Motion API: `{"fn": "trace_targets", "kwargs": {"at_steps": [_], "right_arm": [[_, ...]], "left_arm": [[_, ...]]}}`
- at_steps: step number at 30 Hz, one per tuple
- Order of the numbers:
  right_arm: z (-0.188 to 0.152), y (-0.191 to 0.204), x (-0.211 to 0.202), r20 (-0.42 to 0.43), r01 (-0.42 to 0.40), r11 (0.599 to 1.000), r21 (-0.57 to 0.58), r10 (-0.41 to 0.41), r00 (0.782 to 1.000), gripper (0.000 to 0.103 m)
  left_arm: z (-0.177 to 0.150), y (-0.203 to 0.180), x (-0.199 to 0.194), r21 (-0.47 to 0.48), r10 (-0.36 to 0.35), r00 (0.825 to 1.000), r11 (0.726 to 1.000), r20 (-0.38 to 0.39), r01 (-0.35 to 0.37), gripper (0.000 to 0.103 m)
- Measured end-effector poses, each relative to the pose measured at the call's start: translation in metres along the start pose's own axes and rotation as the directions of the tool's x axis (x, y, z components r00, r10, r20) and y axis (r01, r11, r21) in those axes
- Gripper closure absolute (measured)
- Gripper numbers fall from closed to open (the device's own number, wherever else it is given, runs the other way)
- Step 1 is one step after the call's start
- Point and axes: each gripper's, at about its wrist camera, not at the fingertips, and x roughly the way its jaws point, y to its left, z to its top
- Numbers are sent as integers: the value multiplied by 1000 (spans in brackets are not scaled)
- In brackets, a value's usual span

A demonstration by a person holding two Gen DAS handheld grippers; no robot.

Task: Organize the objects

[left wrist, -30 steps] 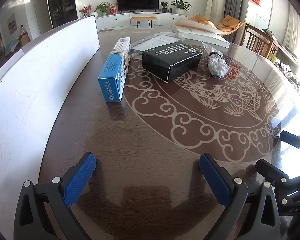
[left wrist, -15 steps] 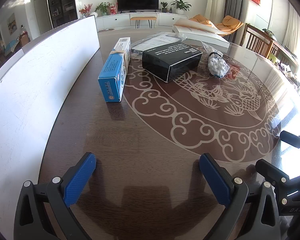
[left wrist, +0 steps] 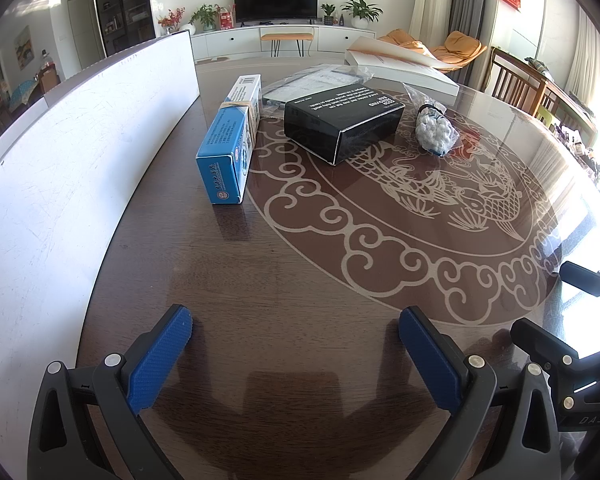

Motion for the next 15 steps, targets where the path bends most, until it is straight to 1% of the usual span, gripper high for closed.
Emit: {"fn": "trace_targets", "kwargs": {"at_steps": [15], "right_arm": [[0, 0, 0, 0, 0, 1000, 0, 0, 1000, 0]], "left_arm": [[1, 0, 0, 0, 0, 1000, 1000, 0, 0, 0]]}}
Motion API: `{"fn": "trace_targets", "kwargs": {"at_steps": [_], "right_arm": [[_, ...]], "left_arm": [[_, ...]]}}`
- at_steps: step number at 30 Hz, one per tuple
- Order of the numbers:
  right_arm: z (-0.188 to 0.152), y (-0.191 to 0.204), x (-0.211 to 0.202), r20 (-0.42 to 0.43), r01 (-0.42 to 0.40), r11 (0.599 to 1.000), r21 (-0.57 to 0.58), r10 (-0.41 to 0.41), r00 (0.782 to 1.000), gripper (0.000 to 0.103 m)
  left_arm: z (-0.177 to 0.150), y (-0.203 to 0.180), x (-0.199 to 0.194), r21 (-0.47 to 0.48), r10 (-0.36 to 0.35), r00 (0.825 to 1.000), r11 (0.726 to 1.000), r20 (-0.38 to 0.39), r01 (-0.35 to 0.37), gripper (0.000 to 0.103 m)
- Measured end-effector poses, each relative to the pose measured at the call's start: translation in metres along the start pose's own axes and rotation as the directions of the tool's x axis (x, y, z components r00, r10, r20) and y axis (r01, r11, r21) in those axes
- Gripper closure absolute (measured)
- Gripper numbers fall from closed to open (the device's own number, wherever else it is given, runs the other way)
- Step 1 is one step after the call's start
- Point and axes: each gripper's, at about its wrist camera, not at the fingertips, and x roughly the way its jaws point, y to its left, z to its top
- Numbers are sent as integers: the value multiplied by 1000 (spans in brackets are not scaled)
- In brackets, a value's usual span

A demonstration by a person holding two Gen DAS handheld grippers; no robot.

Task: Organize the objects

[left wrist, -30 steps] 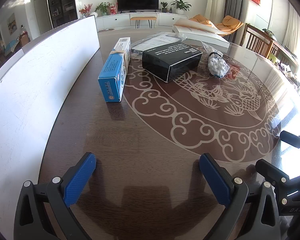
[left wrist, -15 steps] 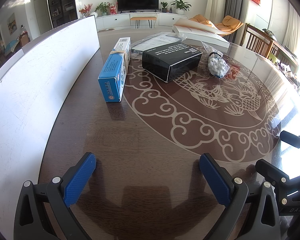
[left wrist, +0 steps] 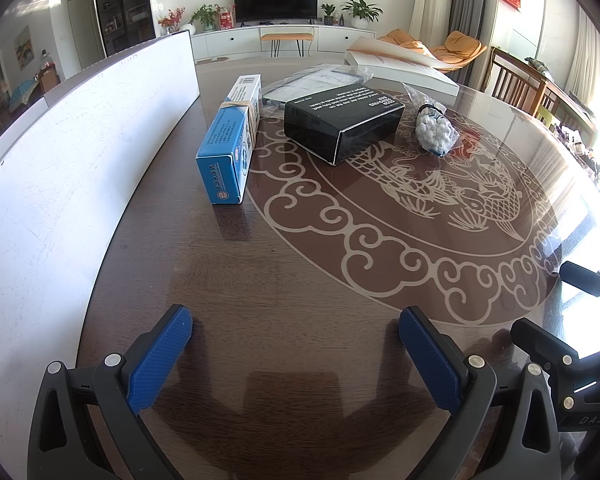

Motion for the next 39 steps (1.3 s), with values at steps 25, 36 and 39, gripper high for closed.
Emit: {"fn": "trace_targets", "kwargs": {"at_steps": [25, 36, 39], "right_arm": [[0, 0, 0, 0, 0, 1000, 0, 0, 1000, 0], [0, -1, 0, 0, 0, 1000, 1, 0, 1000, 0], [0, -1, 0, 0, 0, 1000, 1, 0, 1000, 0]], "left_arm": [[7, 11, 8, 25, -3, 996, 1000, -84, 6, 0], [97, 49, 44, -53, 63, 997, 996, -43, -66, 20], [92, 49, 61, -14, 76, 994, 997, -83, -78, 82]]}}
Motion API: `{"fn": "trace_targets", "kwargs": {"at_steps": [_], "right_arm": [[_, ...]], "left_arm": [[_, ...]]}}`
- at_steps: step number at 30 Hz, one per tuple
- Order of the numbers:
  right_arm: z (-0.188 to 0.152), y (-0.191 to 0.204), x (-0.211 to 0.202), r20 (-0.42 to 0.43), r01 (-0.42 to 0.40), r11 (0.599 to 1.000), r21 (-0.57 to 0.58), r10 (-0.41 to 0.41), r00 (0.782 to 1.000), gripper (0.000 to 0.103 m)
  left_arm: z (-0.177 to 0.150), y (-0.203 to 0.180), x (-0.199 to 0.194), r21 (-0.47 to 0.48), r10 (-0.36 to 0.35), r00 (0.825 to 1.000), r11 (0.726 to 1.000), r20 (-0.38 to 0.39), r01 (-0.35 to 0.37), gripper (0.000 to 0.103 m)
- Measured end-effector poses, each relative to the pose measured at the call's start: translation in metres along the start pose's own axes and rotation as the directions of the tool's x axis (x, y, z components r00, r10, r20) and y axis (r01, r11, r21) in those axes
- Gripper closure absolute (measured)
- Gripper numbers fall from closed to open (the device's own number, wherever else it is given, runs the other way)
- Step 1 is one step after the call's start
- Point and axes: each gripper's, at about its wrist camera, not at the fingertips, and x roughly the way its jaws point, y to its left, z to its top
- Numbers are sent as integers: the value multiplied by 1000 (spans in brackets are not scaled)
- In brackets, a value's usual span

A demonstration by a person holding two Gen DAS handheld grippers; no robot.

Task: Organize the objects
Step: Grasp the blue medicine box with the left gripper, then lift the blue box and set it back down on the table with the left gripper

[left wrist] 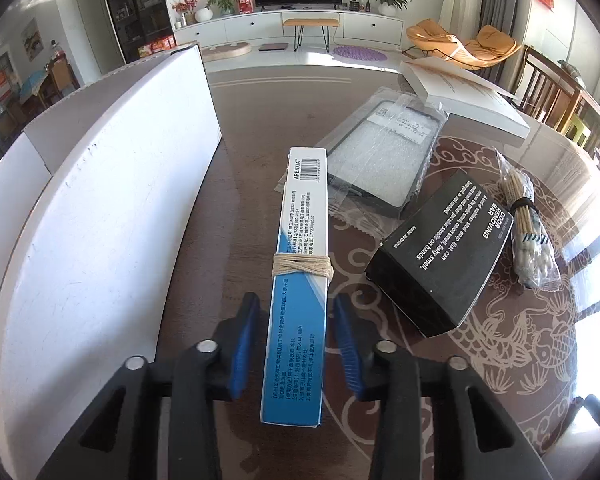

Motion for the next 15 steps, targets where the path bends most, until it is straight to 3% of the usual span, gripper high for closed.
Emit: {"fn": "trace_targets", "kwargs": {"at_steps": [2, 4, 8, 12, 15], "right_arm": [[0, 0, 0, 0, 0, 1000, 0, 0, 1000, 0], [0, 0, 1, 0, 0, 1000, 0, 0, 1000, 0], [0, 0, 1, 0, 0, 1000, 0, 0, 1000, 0], [0, 0, 0, 0, 0, 1000, 0, 0, 1000, 0], [0, 0, 1, 0, 0, 1000, 0, 0, 1000, 0]], "left_arm": [[-10, -3, -7, 6, 22, 999, 1000, 40, -23, 82], [-17, -10, -19, 1, -17, 998, 1000, 53, 17, 82], [-76, -35, -58, 31, -115, 992, 993, 54, 113, 82], [-123, -38, -89, 25, -300, 954, 954, 5, 300, 82], [-129, -21, -95, -22, -324, 946, 946, 3, 324, 79]]}}
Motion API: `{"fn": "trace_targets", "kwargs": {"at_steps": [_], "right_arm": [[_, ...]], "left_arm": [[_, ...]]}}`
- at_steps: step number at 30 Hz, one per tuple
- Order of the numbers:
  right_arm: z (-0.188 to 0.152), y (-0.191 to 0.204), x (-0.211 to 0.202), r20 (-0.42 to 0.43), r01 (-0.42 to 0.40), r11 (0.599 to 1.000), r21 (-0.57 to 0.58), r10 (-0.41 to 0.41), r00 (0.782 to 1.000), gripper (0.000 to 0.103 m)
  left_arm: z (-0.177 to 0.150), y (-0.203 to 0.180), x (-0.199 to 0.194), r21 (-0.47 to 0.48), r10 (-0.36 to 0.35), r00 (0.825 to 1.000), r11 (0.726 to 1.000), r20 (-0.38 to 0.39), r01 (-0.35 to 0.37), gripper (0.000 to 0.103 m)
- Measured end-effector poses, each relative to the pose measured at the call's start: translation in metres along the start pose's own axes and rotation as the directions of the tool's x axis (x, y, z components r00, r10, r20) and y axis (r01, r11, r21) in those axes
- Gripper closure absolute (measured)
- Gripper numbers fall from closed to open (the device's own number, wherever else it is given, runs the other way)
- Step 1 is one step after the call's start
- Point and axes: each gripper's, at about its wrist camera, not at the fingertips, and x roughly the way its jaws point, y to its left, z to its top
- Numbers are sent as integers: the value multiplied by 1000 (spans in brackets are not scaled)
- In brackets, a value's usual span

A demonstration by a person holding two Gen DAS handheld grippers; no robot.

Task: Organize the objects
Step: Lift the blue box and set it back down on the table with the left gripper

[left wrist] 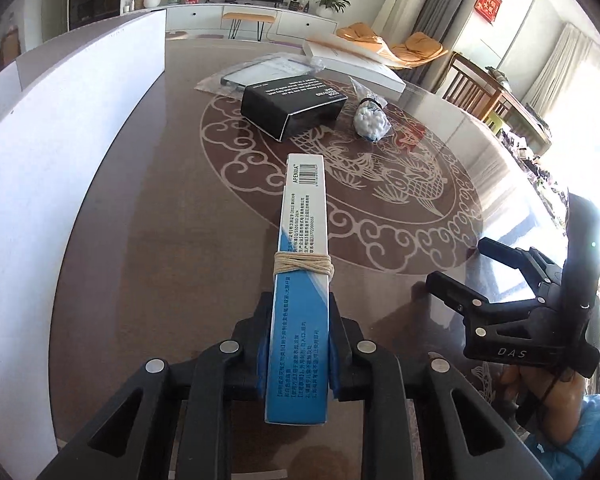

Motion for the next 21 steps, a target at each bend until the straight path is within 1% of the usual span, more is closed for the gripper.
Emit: {"fn": "trace_targets", "kwargs": {"at_steps": [1, 2, 5, 7, 9, 10, 12, 13, 15, 17, 19, 21], "right_arm": [[0, 0, 0, 0, 0, 1000, 0, 0, 1000, 0], [0, 0, 0, 0, 0, 1000, 0, 0, 1000, 0], [0, 0, 0, 0, 0, 1000, 0, 0, 1000, 0], [0, -1, -1, 0, 0, 1000, 0, 0, 1000, 0], [0, -1, -1, 0, 0, 1000, 0, 0, 1000, 0], [0, -1, -1, 0, 0, 1000, 0, 0, 1000, 0], [0, 0, 0, 0, 0, 1000, 0, 0, 1000, 0], [0, 0, 0, 0, 0, 1000, 0, 0, 1000, 0], [0, 0, 0, 0, 0, 1000, 0, 0, 1000, 0], [0, -1, -1, 0, 0, 1000, 0, 0, 1000, 0], [0, 0, 0, 0, 0, 1000, 0, 0, 1000, 0], [0, -1, 0, 0, 0, 1000, 1, 0, 1000, 0]], "left_arm": [[1, 6, -2, -17, 16, 1000, 1000, 7, -16, 76], [4, 13, -5, -39, 34, 999, 999, 13, -34, 74], [18, 26, 0, -106, 54, 998, 993, 12, -52, 74], [20, 31, 1, -114, 75, 997, 991, 7, -74, 73], [19, 37, 1, -124, 122, 992, 985, 0, -122, 64], [19, 41, 1, -140, 145, 989, 980, -5, -144, 56], [16, 48, -3, -175, 148, 989, 974, 7, -145, 55], [15, 49, -9, -183, 157, 987, 972, 35, -148, 55], [14, 41, -22, -142, 176, 979, 977, 102, -161, 55], [15, 25, -26, -64, 173, 976, 984, 132, -165, 54], [15, 10, -21, 19, 146, 983, 989, 112, -149, 53], [13, -2, -13, 73, 116, 989, 990, 91, -123, 53]]}}
